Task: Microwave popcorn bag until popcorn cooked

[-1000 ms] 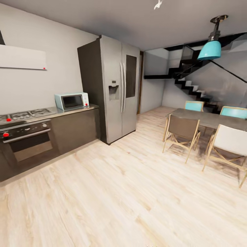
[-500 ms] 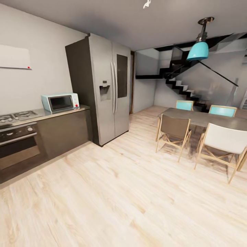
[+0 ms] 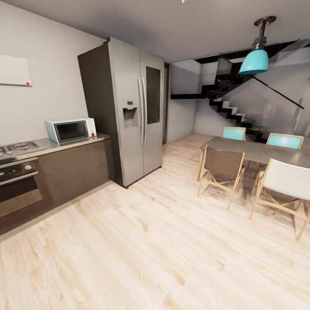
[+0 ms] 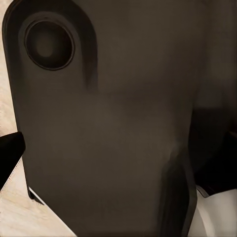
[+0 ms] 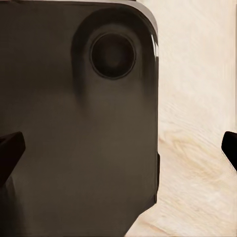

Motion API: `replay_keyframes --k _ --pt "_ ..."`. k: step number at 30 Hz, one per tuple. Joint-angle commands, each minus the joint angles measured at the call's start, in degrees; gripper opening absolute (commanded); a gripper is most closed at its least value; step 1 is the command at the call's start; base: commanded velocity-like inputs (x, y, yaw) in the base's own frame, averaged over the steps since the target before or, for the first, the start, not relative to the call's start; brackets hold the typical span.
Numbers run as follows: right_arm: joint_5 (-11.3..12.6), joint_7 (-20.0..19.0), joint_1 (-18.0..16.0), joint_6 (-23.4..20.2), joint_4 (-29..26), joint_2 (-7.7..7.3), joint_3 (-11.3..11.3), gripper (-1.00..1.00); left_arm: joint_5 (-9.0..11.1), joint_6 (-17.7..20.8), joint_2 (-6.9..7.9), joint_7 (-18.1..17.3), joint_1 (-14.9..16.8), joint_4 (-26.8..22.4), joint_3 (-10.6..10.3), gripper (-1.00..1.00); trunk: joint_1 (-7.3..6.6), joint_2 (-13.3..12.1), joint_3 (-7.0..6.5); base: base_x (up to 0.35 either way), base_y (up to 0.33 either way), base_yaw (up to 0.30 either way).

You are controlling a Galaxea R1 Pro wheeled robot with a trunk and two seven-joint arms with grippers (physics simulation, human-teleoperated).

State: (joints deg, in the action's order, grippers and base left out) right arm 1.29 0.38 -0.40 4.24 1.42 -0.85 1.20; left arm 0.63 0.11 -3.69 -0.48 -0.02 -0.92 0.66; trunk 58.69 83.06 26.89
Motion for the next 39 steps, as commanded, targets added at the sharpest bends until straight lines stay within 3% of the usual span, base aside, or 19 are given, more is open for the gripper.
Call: replay_keyframes --k 1,22,29,39 --pt "0.1 0.1 0.0 0.3 0.1 -0.01 0.1 1.0 0.1 0.1 0.0 0.0 0.0 -0.1 0.1 1.0 0.03 0.0 0.04 0.324 0.0 0.0" --pt "-0.3 0.0 0.0 0.2 0.2 -0.04 0.0 1.0 0.5 0.2 0.0 0.4 0.0 -0.1 0.1 1.0 0.03 0.0 0.04 0.325 0.0 0.0" --pt "-0.4 0.0 0.0 0.8 0.2 -0.11 0.0 1.0 2.6 0.1 0.0 0.4 0.0 -0.1 0.1 1.0 0.03 0.0 0.04 0.325 0.0 0.0" --pt "-0.5 0.0 0.0 0.9 0.2 -0.11 -0.2 1.0 2.9 0.2 0.0 0.4 0.0 0.0 0.1 1.0 0.03 0.0 0.04 0.325 0.0 0.0"
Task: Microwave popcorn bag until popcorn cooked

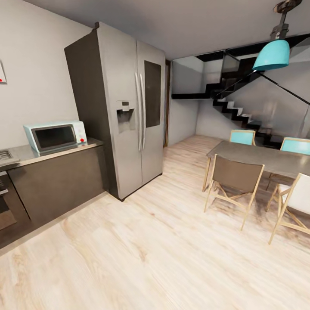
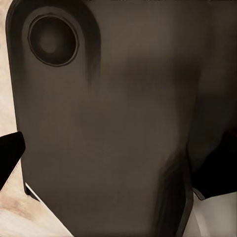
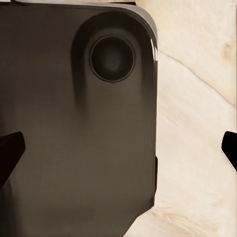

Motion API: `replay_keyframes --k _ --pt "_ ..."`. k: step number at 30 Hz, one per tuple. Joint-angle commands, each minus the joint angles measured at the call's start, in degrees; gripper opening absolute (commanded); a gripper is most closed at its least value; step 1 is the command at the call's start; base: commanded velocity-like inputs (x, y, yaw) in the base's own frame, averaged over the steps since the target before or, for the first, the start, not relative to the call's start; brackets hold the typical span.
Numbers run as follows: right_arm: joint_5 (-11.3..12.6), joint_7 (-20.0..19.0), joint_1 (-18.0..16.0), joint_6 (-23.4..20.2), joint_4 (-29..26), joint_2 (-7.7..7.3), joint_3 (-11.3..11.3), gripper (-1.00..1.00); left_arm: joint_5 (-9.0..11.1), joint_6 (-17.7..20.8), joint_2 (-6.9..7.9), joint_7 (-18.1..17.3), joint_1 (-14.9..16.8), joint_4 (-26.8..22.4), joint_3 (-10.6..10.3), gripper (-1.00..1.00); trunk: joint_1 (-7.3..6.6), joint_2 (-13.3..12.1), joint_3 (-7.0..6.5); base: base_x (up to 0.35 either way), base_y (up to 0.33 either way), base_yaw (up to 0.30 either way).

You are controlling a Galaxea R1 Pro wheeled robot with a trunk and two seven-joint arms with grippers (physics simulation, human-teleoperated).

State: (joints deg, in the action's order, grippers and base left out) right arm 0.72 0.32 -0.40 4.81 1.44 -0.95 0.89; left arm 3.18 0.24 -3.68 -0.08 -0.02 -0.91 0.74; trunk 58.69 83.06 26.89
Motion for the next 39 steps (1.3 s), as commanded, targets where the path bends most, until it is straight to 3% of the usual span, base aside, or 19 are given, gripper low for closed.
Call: replay_keyframes --k 1,39 --pt "0.1 0.0 0.0 0.4 0.1 0.02 0.1 1.0 0.3 0.0 -0.01 0.0 0.0 -0.1 0.0 1.0 0.03 0.0 0.04 0.325 0.0 0.0" --pt "0.2 0.0 0.0 0.3 0.1 0.04 0.1 1.0 0.4 0.0 -0.01 0.0 0.0 0.0 0.0 1.0 0.03 0.0 0.04 0.326 0.0 0.0"
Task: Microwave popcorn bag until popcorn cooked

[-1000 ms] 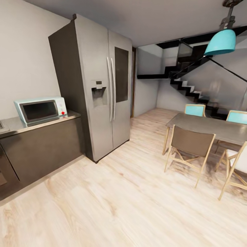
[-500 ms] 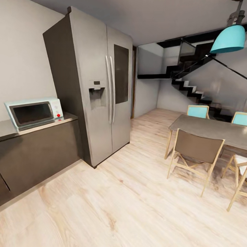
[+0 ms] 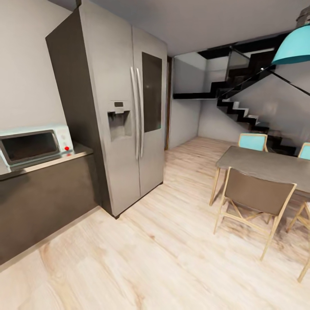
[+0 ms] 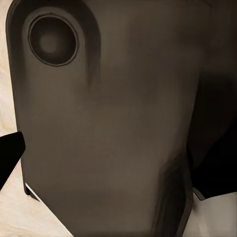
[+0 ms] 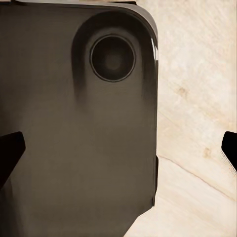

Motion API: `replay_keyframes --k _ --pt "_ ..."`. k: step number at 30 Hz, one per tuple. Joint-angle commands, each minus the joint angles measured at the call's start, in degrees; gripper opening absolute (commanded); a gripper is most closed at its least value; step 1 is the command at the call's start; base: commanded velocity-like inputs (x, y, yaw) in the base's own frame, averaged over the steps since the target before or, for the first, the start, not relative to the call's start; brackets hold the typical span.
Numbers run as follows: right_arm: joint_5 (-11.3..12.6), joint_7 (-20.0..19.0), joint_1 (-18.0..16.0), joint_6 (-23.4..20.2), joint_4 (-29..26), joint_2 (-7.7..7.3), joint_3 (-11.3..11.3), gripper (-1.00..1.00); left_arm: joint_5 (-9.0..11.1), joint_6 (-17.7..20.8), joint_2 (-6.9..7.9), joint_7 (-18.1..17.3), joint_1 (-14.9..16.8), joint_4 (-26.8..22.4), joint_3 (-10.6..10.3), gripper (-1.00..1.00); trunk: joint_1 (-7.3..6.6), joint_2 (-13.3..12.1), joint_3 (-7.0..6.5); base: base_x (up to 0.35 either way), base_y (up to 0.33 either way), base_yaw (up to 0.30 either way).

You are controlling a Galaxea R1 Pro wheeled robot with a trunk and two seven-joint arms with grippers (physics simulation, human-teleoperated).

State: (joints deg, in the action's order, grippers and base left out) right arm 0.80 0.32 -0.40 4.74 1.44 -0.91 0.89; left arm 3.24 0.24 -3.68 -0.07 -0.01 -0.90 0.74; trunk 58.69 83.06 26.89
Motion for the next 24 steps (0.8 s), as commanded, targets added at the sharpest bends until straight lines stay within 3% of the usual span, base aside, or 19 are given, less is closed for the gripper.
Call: replay_keyframes --k 1,24 --pt "0.1 0.0 0.0 0.4 0.1 0.0 0.1 1.0 0.3 0.0 -0.01 0.0 0.0 0.0 0.0 1.0 0.03 0.0 0.04 0.329 0.0 0.0" --pt "0.1 0.0 0.0 0.4 0.1 0.03 0.1 1.0 0.3 -0.1 -0.01 0.0 0.0 -0.1 0.0 1.0 0.03 0.0 0.04 0.329 0.0 0.0"
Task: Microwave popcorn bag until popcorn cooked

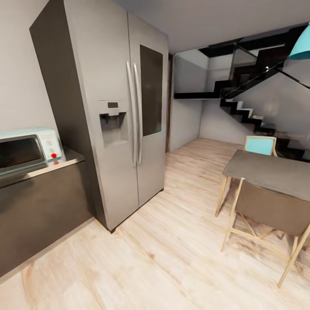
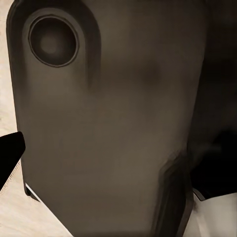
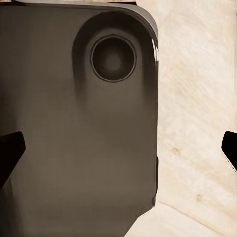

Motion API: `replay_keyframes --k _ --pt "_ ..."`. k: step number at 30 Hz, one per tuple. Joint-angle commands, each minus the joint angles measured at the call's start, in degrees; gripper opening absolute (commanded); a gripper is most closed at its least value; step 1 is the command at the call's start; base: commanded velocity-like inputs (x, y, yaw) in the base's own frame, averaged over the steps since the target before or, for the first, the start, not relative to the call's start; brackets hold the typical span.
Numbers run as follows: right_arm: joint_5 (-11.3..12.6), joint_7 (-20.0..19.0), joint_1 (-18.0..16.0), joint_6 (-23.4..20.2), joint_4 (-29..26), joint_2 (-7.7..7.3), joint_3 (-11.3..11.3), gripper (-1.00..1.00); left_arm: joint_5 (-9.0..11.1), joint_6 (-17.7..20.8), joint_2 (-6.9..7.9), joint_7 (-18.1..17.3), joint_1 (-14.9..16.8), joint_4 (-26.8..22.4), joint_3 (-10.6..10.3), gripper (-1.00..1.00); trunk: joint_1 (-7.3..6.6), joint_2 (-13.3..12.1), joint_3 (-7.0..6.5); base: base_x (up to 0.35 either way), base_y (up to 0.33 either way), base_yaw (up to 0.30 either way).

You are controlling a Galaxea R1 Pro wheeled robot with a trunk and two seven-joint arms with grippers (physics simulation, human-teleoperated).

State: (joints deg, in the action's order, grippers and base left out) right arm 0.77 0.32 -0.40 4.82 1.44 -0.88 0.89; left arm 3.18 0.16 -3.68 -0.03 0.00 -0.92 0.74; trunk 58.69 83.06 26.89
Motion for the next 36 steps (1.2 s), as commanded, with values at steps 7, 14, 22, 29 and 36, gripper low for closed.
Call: replay_keyframes --k 7,14,22,29,36 --pt "0.0 0.0 0.0 0.4 0.1 -0.04 0.1 1.0 0.1 -0.8 0.01 -0.1 0.0 0.0 0.0 1.0 0.03 0.0 0.04 0.219 0.0 0.108" --pt "0.0 0.0 0.0 0.5 0.1 -0.09 0.1 1.0 0.1 -0.9 0.0 -0.1 0.0 0.0 0.0 1.0 0.03 0.0 0.04 0.004 0.0 0.266" --pt "0.0 0.0 0.0 0.5 0.1 -0.09 0.1 1.0 0.1 -0.9 -0.01 -0.1 0.0 -0.1 0.1 1.0 0.03 0.0 0.04 0.0 0.0 0.268" --pt "0.0 0.0 0.0 0.5 0.1 -0.09 0.1 1.0 0.0 -0.9 0.15 0.0 0.0 -0.1 -0.2 1.0 0.03 0.0 0.04 0.0 0.0 0.266" --pt "0.0 0.0 0.0 0.5 0.1 -0.09 0.1 1.0 0.1 -5.5 -0.08 0.1 0.0 0.0 0.0 1.0 0.03 0.0 0.04 0.0 0.0 0.264"
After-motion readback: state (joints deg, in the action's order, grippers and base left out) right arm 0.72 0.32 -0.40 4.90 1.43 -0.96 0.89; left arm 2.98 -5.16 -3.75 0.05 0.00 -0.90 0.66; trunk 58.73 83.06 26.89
